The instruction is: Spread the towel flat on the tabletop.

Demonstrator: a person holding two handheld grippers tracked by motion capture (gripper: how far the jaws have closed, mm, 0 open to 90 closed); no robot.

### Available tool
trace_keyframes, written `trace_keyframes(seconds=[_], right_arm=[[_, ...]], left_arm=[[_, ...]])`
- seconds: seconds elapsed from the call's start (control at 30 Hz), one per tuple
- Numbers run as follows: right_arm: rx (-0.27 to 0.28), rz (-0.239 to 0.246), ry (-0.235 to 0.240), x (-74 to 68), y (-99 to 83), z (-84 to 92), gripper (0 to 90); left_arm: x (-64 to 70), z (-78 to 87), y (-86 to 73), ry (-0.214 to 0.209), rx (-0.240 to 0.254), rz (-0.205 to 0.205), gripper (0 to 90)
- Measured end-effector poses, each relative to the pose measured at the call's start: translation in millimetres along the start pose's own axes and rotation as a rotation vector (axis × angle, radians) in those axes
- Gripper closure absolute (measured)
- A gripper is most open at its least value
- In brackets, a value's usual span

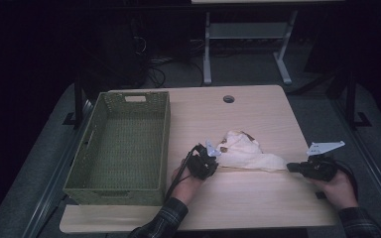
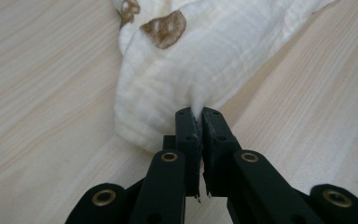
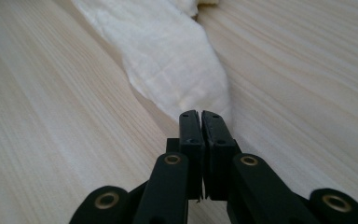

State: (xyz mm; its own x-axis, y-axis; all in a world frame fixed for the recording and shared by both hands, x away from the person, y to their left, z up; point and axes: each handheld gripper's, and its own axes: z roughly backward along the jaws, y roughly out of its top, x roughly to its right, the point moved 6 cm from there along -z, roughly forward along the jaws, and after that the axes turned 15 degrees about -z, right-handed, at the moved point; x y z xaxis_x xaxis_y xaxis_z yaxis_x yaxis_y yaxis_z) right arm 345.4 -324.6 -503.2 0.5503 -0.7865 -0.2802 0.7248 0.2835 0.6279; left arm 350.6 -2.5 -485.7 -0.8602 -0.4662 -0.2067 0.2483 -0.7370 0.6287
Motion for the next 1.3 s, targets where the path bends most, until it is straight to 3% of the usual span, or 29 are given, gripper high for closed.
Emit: trace_keyframes(seconds=[0.23, 0.5, 0.67, 0.8, 0.97, 1.07, 1.1, 1.3], right_arm=[[0.036, 0.009, 0.026, -5.7, 2.7, 9.0, 88.0], [0.04, 0.032, 0.046, -13.8, -4.1, 15.5, 87.8], [0.031, 0.033, 0.069, -20.8, -11.7, 19.2, 87.8], [0.014, 0.038, 0.095, -28.8, -18.0, 17.1, 87.8], [-0.019, 0.056, 0.104, -34.8, -24.6, 14.8, 87.8], [-0.037, 0.068, 0.11, -37.9, -30.1, 13.5, 86.7], [-0.019, 0.072, 0.113, -39.1, -29.2, 14.9, 82.2], [0.03, 0.058, 0.117, -38.8, -15.8, 17.0, 75.8]], left_arm=[[-0.5, 6.9, -0.2, -0.003, 0.016, 0.009, 86.2], [11.7, 26.1, 1.4, -0.016, 0.053, 0.017, 85.7], [19.7, 31.6, -8.2, -0.037, 0.04, 0.022, 85.8], [27.4, 36.7, -19.2, -0.073, 0.031, 0.053, 85.5], [35.8, 37.1, -26.9, -0.109, 0.007, 0.046, 83.9], [38.8, 36.1, -30.0, -0.108, 0.004, 0.046, 77.5], [38.6, 35.6, -29.1, -0.101, 0.011, 0.047, 72.1], [37.0, 32.4, -27.0, -0.088, 0.023, 0.047, 59.9]])
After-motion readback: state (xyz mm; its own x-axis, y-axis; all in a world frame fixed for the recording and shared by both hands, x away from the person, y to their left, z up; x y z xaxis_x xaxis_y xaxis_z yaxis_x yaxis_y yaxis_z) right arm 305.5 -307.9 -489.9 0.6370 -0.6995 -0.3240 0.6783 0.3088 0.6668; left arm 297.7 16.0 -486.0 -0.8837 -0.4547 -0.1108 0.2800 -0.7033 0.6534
